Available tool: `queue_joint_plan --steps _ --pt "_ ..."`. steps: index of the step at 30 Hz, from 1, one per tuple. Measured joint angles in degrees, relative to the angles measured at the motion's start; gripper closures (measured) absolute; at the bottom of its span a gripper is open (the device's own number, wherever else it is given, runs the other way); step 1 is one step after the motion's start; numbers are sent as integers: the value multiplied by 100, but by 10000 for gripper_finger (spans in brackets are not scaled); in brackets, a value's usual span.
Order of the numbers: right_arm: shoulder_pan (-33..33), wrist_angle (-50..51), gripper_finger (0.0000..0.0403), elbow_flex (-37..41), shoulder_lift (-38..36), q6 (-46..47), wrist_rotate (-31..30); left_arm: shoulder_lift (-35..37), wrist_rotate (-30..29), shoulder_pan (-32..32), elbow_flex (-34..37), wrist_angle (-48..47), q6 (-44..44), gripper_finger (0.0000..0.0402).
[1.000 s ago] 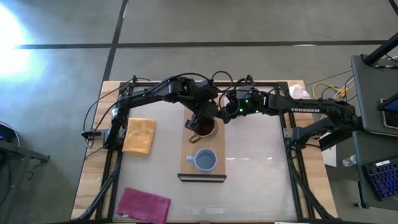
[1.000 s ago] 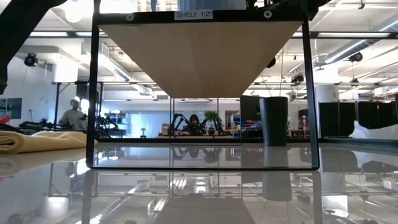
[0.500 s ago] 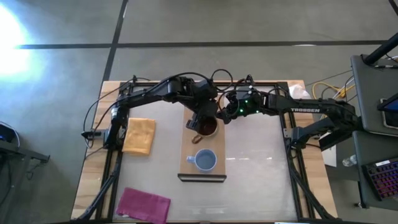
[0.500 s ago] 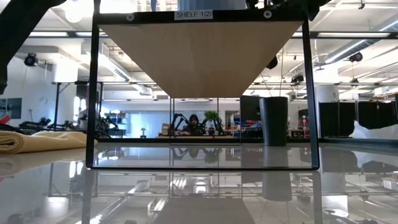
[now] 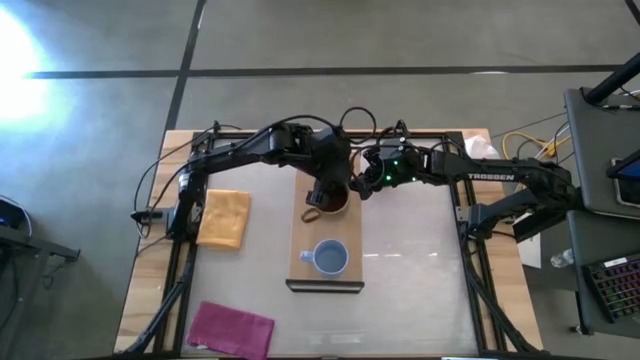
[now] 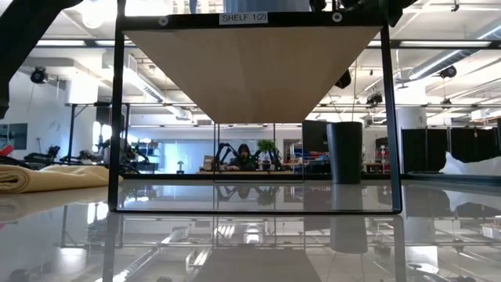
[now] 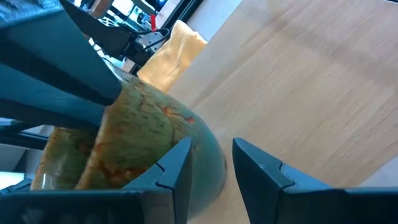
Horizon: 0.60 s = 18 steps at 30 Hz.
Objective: Stack small to large cups/mugs on shelf
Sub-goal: Put the green cup on the shelf
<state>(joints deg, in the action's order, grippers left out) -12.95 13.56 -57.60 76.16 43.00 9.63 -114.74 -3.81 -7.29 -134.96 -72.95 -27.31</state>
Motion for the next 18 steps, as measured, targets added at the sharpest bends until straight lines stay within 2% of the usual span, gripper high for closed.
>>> queue_joint_plan --steps 5,11,14,18 --pt "-4 -7 294 0 0 -22 2 0 -121 -2 0 72 10 313" --pt "-7 -7 294 0 0 -24 4 87 -940 -3 0 31 11 293" --pt "-7 -7 294 0 0 -61 2 199 -1047 -11 0 23 55 292" --pt "-7 -7 294 0 0 -101 0 334 -1043 -12 0 -53 738 292"
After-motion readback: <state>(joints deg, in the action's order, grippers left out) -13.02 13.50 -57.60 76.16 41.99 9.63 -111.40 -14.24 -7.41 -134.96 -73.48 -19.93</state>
